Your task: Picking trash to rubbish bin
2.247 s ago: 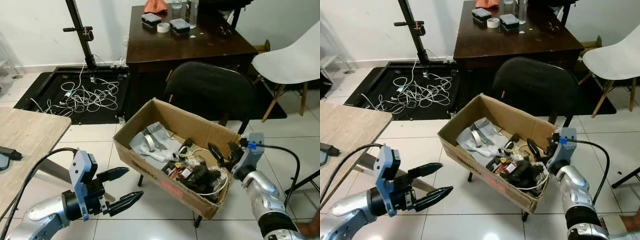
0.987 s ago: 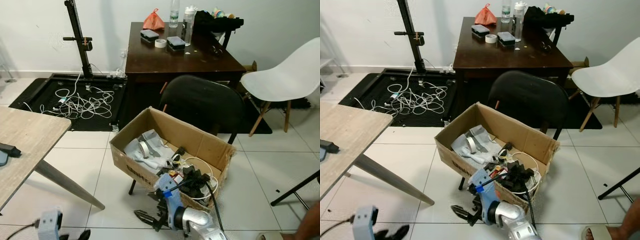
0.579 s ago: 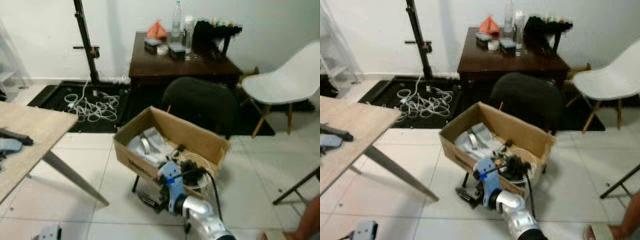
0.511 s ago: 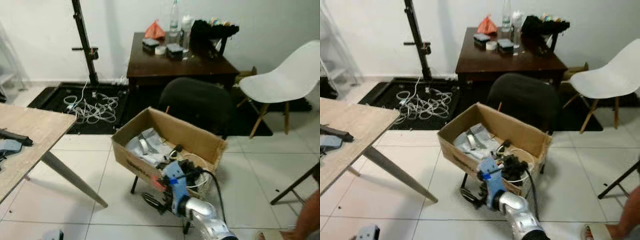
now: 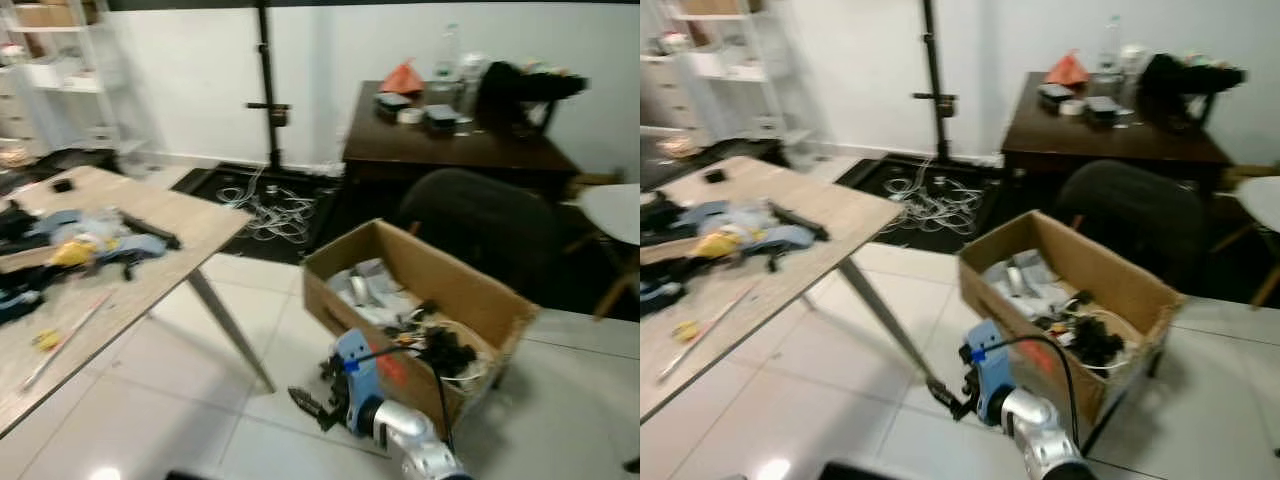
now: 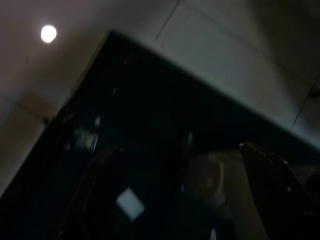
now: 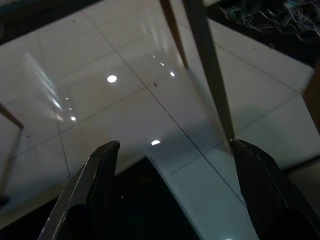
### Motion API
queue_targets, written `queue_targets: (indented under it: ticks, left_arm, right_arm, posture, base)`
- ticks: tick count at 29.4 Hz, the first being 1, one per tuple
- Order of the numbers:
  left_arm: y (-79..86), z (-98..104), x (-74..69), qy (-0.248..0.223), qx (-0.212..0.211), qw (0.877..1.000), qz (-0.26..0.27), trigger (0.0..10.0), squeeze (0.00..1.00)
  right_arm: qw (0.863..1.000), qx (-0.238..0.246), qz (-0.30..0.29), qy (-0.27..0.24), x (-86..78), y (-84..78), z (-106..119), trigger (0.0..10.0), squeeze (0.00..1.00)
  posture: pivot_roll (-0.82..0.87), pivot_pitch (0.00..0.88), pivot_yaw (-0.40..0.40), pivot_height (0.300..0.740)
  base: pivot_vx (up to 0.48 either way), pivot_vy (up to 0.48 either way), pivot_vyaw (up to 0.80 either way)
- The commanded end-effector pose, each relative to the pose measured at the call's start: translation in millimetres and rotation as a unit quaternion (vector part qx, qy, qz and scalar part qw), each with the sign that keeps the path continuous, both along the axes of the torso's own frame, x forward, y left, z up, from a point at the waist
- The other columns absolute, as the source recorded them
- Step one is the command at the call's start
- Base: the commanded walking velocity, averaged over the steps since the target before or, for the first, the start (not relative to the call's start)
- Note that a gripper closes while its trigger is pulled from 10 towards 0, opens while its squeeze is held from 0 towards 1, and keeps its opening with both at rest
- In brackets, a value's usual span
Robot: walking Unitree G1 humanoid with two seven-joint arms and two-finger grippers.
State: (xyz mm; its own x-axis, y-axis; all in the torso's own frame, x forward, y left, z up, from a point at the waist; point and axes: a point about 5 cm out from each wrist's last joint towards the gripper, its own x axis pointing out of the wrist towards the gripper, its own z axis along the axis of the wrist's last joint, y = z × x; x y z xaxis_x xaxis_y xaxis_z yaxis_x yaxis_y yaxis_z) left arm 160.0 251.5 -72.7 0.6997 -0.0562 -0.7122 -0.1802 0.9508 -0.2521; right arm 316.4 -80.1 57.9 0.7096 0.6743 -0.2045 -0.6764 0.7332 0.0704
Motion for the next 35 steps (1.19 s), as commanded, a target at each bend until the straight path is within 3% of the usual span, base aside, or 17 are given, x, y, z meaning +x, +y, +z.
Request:
queue_targets:
  ticks: [1,7,10,13,17,24,25,27,28,29,31,35]
  left_arm:
    - [-2.1,-6.0,-10.7,0.025,0.006,1.0,-0.004,10.0,0.0]
    - [-7.0,-16.5,-32.6,0.065,0.007,0.998,0.002,10.0,0.0]
    - [-8.8,-18.5,-36.8,0.074,0.004,0.997,0.001,10.0,0.0]
    - [-14.6,-25.7,-53.4,0.106,-0.003,0.994,0.006,10.0,0.0]
    - [-19.9,-31.0,-67.8,0.13,-0.008,0.991,0.012,10.0,0.0]
    - [-19.4,-31.0,-67.8,0.13,-0.005,0.991,0.013,10.0,0.0]
    - [-19.4,-31.0,-67.8,0.13,-0.005,0.991,0.013,10.0,0.0]
    - [-18.9,-30.4,-65.3,0.129,-0.002,0.992,0.009,10.0,0.0]
    - [-18.9,-30.4,-65.3,0.129,-0.002,0.992,0.009,10.0,0.0]
    - [-18.9,-30.0,-63.5,0.129,0.001,0.992,0.006,10.0,0.0]
    - [-19.8,-30.2,-62.8,0.133,0.006,0.991,-0.008,10.0,0.0]
    - [-22.7,-31.2,-63.8,0.14,0.011,0.99,-0.028,10.0,0.0]
  right_arm:
    - [1.0,-0.008,-0.005,0.013,-3.8,-1.1,-8.3,10.0,0.0]
    - [0.997,-0.041,-0.038,0.057,-13.2,-18.2,-32.5,10.0,0.0]
    - [0.996,-0.049,-0.045,0.066,-15.2,-21.6,-36.8,10.0,0.0]
    - [0.985,-0.084,-0.083,0.125,-31.0,-39.7,-62.1,10.0,0.0]
    - [0.956,-0.135,-0.145,0.216,-68.4,-71.0,-100.2,10.0,0.0]
    - [0.908,-0.164,-0.221,0.315,-119.3,-104.9,-132.9,10.0,0.0]
    - [0.908,-0.164,-0.221,0.315,-119.3,-104.9,-132.9,10.0,0.0]
    - [0.887,-0.176,-0.242,0.353,-140.6,-114.0,-143.2,10.0,0.0]
    - [0.887,-0.176,-0.242,0.353,-140.6,-114.0,-143.2,10.0,0.0]
    - [0.865,-0.174,-0.267,0.387,-158.6,-120.0,-150.7,10.0,0.0]
    - [0.851,-0.177,-0.278,0.409,-171.7,-123.2,-155.6,10.0,0.0]
    - [0.846,-0.185,-0.275,0.419,-181.1,-122.7,-159.1,10.0,0.0]
  posture:
    - [-0.03,0.115,0.039,0.74]
    - [-0.03,0.112,0.036,0.74]
    - [-0.03,0.112,0.036,0.74]
    - [-0.03,0.106,0.033,0.74]
    - [-0.03,0.103,0.032,0.74]
    - [-0.02,0.102,0.03,0.74]
    - [-0.02,0.102,0.03,0.74]
    - [-0.02,0.103,0.031,0.74]
    - [-0.02,0.103,0.031,0.74]
    - [-0.02,0.103,0.031,0.74]
    - [-0.02,0.103,0.031,0.74]
    - [-0.03,0.11,0.034,0.74]
  base:
    - [0.0,0.0,0.73]
    - [0.0,0.0,0.74]
    - [0.0,0.0,0.74]
    - [0.0,0.0,0.74]
    - [0.0,0.0,0.74]
    - [0.0,0.0,0.74]
    - [0.0,0.0,0.74]
    - [0.0,0.0,0.74]
    - [0.0,0.0,0.74]
    - [0.0,0.0,0.74]
    - [0.0,0.0,0.74]
    - [0.0,0.0,0.74]
